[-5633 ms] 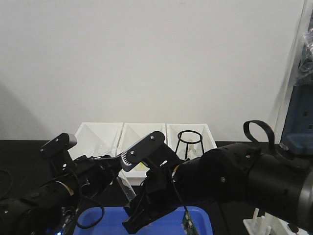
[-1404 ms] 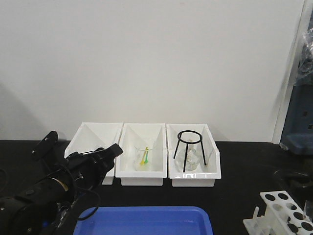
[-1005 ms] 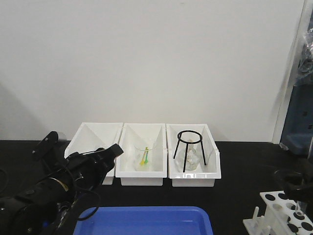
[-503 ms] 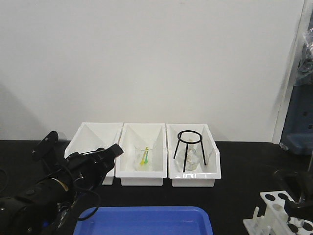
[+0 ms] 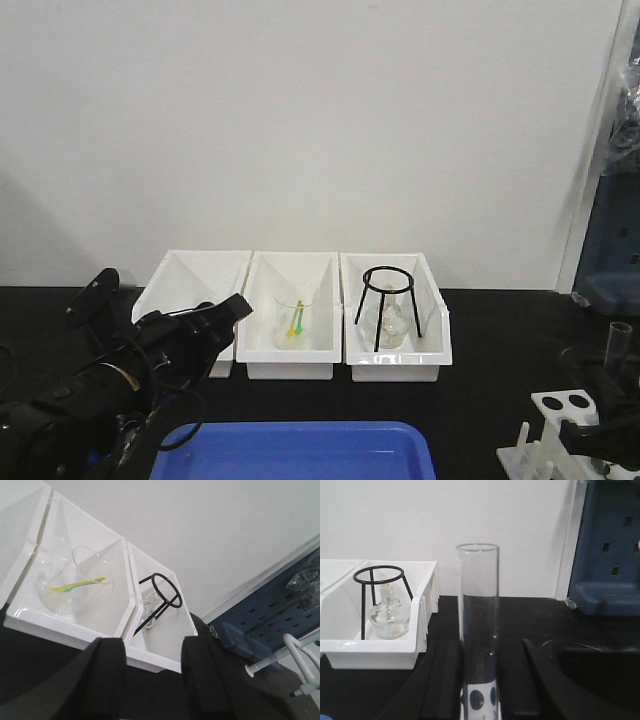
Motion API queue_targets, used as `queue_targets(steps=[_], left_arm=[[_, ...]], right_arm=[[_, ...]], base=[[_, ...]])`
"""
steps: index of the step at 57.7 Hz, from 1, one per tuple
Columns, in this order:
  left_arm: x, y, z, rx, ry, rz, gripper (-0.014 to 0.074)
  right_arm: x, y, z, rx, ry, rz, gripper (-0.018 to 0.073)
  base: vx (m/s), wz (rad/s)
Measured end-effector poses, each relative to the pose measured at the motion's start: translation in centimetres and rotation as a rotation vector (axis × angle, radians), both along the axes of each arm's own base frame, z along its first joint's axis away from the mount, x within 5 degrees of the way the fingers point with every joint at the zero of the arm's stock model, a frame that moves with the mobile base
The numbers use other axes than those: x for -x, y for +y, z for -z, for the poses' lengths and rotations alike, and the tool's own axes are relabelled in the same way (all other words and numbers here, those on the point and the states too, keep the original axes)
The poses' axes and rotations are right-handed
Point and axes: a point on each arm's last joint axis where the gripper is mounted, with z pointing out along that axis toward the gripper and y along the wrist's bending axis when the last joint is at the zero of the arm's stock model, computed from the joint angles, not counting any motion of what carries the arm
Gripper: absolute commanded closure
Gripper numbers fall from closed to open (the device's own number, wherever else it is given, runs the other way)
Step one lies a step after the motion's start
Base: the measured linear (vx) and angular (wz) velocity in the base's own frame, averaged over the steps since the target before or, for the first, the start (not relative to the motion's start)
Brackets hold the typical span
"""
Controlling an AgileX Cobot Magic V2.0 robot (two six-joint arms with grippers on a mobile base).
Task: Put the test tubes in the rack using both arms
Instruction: 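Carry the tube upright with the right gripper over the white rack, then lower the tube into a rack hole and open the right gripper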
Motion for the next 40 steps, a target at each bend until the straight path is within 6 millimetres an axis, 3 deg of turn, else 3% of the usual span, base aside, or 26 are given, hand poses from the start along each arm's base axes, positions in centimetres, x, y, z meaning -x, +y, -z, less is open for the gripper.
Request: queue_targets(steps=[12, 40], left_arm=[[0.0, 0.0, 0.0, 0.000, -0.001, 0.000, 0.0185], [0.0, 0.0, 0.0, 0.000, -0.001, 0.000, 0.0185]], right_arm=[[1.5, 0.1, 1.8, -0.016, -0.030, 0.001, 0.0568], [2.2, -0.1, 6.1, 0.004, 0.062, 0.016, 0.0559]], base=[[0.00, 0.00], [0.00, 0.00]])
